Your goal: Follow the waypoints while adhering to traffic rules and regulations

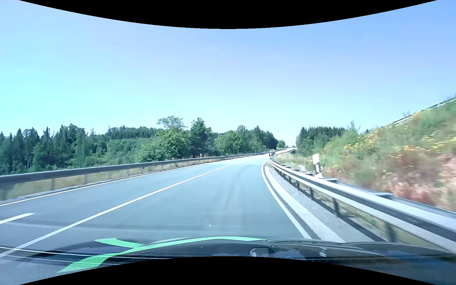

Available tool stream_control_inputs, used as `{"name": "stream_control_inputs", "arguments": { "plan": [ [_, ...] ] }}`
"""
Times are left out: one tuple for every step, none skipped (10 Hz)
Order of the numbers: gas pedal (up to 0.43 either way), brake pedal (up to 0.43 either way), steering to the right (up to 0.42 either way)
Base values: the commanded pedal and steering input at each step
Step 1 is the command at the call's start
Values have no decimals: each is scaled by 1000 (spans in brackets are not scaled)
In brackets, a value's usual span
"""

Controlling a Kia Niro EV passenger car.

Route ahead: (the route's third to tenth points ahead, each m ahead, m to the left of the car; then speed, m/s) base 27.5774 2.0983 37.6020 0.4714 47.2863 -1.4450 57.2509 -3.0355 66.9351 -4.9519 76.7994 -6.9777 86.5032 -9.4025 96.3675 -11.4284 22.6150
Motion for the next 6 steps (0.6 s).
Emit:
{"name": "stream_control_inputs", "arguments": {
  "plan": [
    [197,0,14],
    [197,0,14],
    [197,0,14],
    [228,0,18],
    [240,0,21],
    [240,0,23]
  ]
}}
